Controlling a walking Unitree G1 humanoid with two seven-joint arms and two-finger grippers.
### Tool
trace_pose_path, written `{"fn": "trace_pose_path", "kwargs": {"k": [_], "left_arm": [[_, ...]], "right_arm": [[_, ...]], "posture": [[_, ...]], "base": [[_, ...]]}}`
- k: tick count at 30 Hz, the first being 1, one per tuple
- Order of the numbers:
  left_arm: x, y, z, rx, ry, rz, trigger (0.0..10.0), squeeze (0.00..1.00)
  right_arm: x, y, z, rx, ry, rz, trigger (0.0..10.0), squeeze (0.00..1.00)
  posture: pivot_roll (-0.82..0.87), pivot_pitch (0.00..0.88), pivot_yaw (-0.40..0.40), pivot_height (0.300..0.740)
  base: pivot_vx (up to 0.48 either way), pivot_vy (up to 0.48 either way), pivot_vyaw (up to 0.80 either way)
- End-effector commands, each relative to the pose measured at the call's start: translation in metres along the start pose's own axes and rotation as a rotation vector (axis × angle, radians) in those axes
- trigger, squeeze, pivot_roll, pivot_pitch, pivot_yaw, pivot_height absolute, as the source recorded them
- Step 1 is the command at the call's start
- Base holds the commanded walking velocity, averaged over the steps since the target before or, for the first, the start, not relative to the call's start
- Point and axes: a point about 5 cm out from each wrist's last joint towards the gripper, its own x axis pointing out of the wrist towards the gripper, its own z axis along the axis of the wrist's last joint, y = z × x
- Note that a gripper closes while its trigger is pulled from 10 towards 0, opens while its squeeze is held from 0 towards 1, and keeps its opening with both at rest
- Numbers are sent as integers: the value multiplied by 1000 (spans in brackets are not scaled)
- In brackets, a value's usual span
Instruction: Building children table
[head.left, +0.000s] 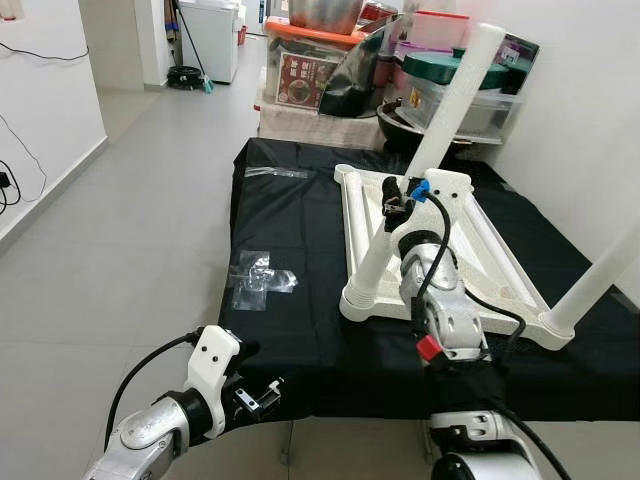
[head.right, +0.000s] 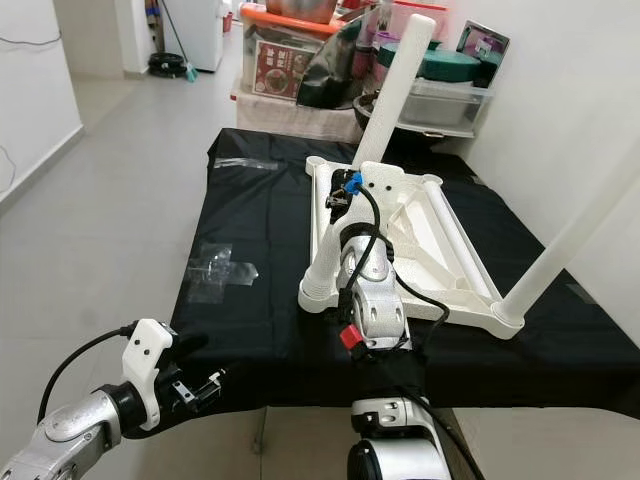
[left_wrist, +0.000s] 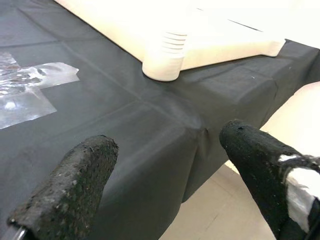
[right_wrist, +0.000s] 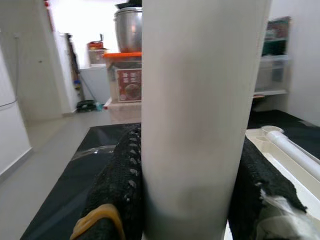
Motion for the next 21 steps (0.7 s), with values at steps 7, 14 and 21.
{"fn": "trace_pose_path", "kwargs": {"k": [7,14,21], "left_arm": [[2,0,-2,-2,7,19,10000,0],[3,1,-3,-2,9,26,10000,0],[4,1,-3,-3,8,26,10000,0]], "right_arm": [[-11,-2,-30,-92,154,-50,0,0],[-12,10,-33,-121,181,17,0,0],[-7,13,-32,-126,190,88,0,0]], "posture": [[49,0,-150,740],[49,0,-150,740],[48,0,-151,740]], "base": [[0,0,0],[0,0,0],[0,0,0]]}}
